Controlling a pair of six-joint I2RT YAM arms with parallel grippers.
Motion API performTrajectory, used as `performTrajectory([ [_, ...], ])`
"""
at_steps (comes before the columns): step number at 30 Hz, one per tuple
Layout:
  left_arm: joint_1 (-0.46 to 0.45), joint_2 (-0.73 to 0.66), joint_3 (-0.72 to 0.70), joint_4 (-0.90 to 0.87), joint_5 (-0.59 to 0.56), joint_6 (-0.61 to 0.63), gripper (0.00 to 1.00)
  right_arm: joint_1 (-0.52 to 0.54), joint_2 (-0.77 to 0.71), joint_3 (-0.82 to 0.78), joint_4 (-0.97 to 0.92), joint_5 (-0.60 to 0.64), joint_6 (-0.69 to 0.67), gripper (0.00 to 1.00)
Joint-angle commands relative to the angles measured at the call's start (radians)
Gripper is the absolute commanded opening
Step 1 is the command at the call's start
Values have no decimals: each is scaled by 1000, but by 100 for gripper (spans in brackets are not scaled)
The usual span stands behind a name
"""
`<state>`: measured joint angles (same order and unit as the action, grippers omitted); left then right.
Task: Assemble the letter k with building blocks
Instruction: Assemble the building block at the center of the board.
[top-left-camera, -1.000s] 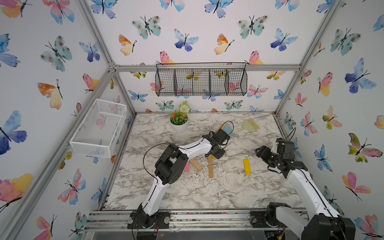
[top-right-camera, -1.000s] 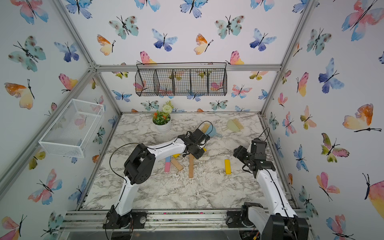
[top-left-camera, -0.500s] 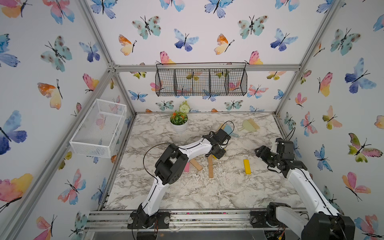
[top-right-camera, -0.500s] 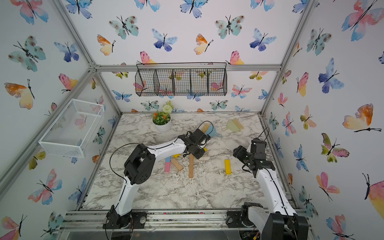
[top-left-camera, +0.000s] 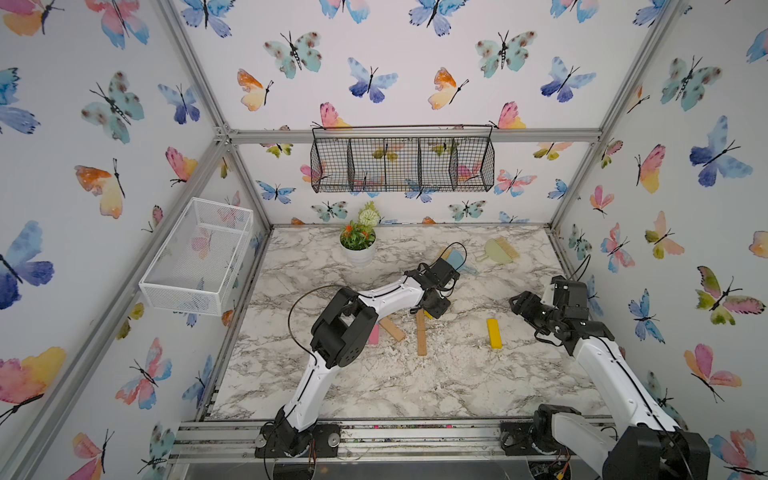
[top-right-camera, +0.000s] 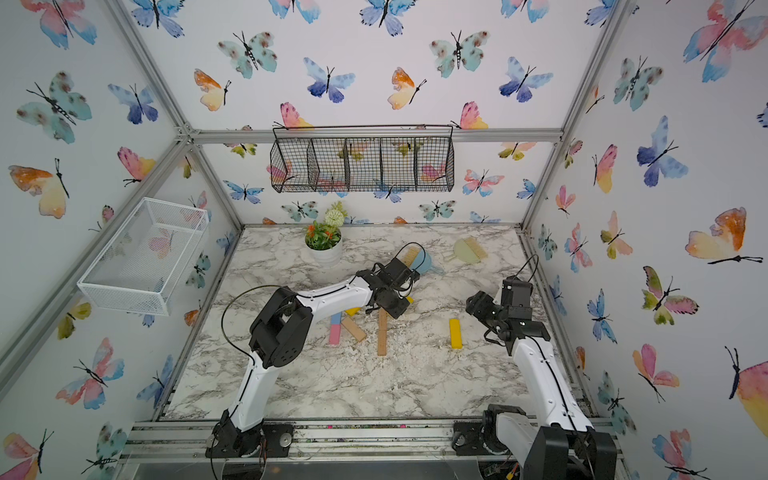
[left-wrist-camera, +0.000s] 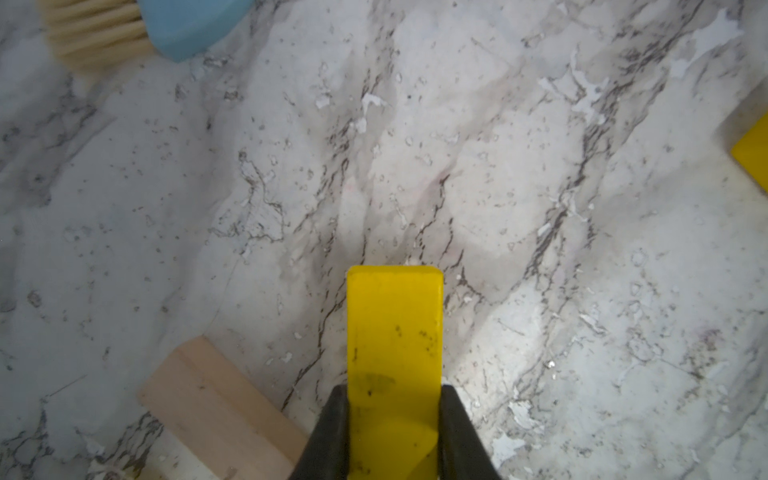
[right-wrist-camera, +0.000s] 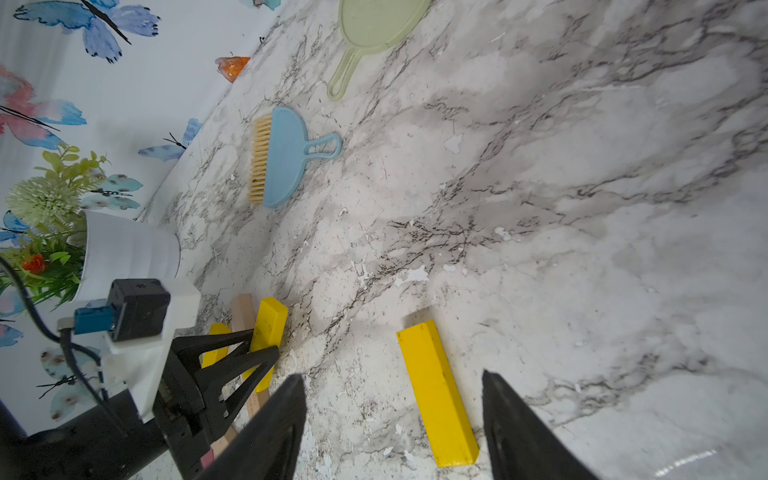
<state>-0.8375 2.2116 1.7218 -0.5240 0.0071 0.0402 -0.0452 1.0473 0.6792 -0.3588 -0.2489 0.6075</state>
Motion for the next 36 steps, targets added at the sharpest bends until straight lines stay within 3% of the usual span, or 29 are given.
performTrajectory([
  [1,5,18,14,6,22,-9,19,-4,-1,-15,6,-14,-11,69],
  [24,5,52,9,4,17,-14,20,-4,-8,-24,7,-8,-8,69],
  [28,6,54,12,4,-2,-17,24,-4,-7,-26,7,-8,-8,69],
  [33,5,58,17,2,-15,-23,40,-4,-9,-29,11,-11,-8,69],
  [36,5,56,21,2,-24,-26,44,-4,-9,-29,11,-13,-6,69],
])
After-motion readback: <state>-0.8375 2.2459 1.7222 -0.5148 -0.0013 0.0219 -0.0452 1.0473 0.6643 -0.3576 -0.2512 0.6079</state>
